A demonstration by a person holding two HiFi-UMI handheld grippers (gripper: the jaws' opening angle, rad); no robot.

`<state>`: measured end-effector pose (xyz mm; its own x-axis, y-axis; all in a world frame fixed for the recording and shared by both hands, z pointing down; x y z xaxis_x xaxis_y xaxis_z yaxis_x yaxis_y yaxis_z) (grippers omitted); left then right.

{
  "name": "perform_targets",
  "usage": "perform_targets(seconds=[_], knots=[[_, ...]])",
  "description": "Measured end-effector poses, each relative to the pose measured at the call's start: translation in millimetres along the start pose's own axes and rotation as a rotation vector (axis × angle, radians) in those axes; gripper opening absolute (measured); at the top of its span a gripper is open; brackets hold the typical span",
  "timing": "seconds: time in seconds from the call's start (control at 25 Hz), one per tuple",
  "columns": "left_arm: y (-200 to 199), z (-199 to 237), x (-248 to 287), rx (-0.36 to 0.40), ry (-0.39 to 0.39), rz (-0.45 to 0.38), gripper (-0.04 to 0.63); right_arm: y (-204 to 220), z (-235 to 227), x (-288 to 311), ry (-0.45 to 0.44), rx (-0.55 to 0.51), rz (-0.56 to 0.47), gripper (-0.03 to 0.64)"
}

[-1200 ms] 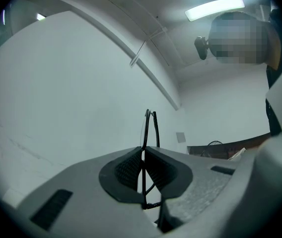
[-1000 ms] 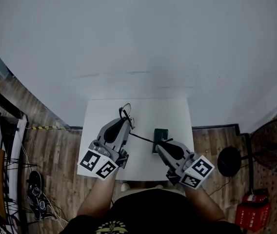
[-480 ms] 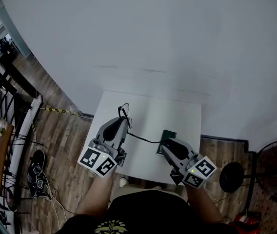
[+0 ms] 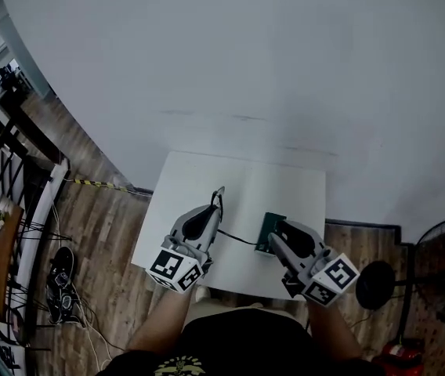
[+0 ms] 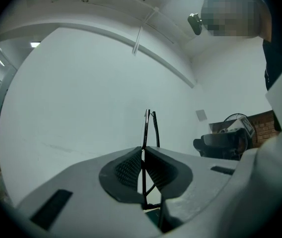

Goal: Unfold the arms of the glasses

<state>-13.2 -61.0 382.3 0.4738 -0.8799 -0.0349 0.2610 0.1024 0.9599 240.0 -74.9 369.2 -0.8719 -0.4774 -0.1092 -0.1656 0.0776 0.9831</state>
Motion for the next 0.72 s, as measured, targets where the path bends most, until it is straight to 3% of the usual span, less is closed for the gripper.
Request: perform_targets(seconds=[0.48,0.72], knots=[[2,6,5,0.107,0.201,0.095,0.023,5,41,66,0.025,-0.006,0.011,0.109],[-14,26,-2,0.126,0.273,0.085,0.023,11,55,105,0.054,-0.012,0.015,0.107]])
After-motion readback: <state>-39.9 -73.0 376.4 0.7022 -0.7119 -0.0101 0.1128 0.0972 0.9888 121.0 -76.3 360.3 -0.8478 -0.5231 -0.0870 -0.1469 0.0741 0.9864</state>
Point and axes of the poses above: the fingertips, and each gripper's own axes: x forward along the fingers, z to its left, y out of its underside, the point moved 9 cm from there along -x, backward along the fingers, and after that the axes turned 10 degrees about -x, right-handed, at the moved point
